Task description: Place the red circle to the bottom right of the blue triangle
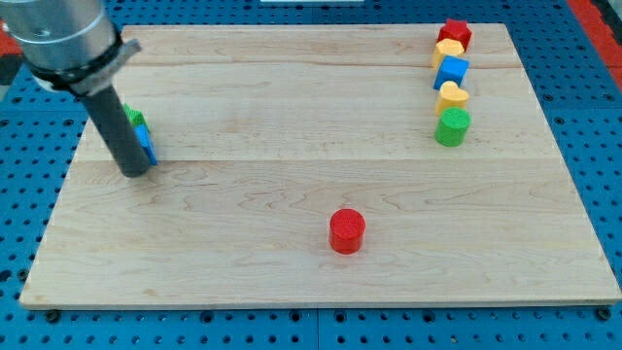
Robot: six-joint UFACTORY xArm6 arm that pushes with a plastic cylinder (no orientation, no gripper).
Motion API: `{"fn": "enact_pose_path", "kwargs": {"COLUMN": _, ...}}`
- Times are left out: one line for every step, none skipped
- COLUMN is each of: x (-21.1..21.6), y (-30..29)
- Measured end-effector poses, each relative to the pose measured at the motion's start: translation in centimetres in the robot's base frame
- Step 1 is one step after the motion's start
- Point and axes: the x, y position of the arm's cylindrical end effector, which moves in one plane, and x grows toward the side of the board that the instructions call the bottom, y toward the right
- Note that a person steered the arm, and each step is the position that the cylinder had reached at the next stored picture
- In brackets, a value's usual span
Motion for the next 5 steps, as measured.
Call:
{"fn": "enact_pose_path", "kwargs": {"x": 1.3, "y": 11.5}}
{"fn": "enact_pose_path", "kwargs": {"x": 0.6, "y": 22.4}}
{"fn": "enact_pose_path", "kwargs": {"x": 8.1, "y": 27.6}}
{"fn": "enact_pose_path", "kwargs": {"x": 9.0, "y": 22.6}}
{"fn": "enact_pose_path", "kwargs": {"x": 5.2, "y": 21.6}}
